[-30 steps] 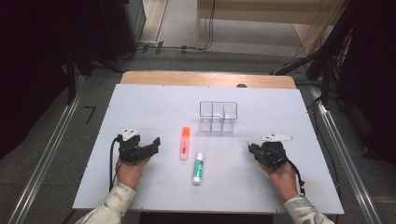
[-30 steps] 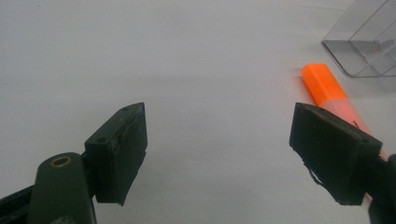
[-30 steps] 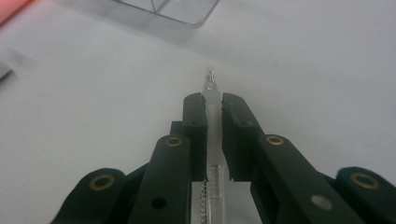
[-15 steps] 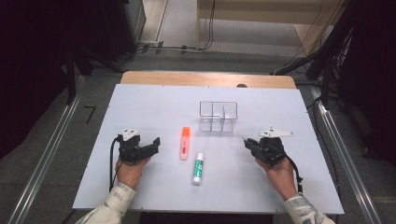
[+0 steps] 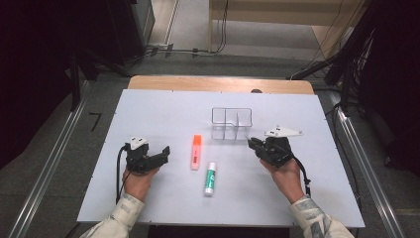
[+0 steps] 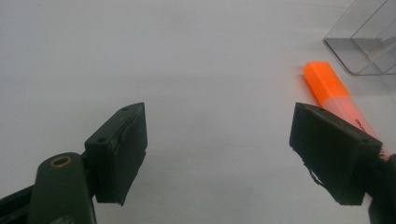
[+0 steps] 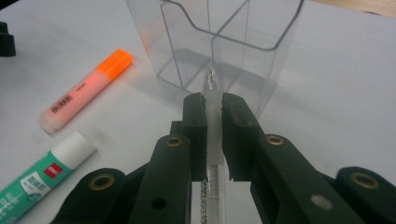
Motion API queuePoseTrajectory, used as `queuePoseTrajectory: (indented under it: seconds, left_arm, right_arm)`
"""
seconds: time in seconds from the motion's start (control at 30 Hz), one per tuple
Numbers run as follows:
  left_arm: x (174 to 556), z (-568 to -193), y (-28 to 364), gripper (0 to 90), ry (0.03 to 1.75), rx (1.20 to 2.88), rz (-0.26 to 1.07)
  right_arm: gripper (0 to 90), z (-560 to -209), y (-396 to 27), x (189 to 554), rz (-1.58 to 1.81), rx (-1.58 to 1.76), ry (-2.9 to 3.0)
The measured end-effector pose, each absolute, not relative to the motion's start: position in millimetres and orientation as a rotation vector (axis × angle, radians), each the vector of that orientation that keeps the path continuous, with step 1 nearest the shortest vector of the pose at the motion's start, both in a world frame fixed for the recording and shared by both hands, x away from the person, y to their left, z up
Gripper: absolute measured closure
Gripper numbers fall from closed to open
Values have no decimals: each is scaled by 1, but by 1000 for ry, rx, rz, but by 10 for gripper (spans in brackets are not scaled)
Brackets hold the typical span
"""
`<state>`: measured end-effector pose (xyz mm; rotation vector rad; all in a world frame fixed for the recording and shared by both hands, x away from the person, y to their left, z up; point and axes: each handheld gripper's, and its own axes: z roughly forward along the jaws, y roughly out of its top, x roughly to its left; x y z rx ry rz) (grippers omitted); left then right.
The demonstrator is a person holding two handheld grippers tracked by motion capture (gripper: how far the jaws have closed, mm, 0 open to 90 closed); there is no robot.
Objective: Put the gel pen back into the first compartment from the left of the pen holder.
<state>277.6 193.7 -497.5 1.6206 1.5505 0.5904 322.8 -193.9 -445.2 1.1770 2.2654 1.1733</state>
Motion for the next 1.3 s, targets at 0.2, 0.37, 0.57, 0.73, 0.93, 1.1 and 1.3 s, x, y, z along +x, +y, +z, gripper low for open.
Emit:
queuePoseTrajectory:
  seconds: [0.2, 0.37, 0.57, 0.73, 0.93, 1.1, 1.3]
  left_arm:
    - [278, -498, 194, 191, 1555, 1619, 588]
    - [278, -498, 194, 191, 1554, 1620, 588]
    - [278, -498, 194, 192, 1554, 1616, 586]
    - [279, -498, 194, 192, 1553, 1617, 584]
    - [279, -499, 194, 192, 1555, 1617, 583]
    - [279, -498, 194, 191, 1554, 1617, 582]
    - [279, -499, 194, 192, 1554, 1617, 581]
  right_arm:
    - [786, -440, -183, 328, 1207, 1164, 2262]
    - [786, -434, -175, 334, 1228, 1157, 2261]
    - [786, -424, -165, 344, 1254, 1147, 2254]
    - [786, -421, -153, 352, 1250, 1135, 2268]
    - [786, -418, -142, 360, 1253, 1132, 2269]
    - [786, -413, -133, 368, 1260, 1129, 2262]
    - [786, -406, -122, 379, 1268, 1125, 2258]
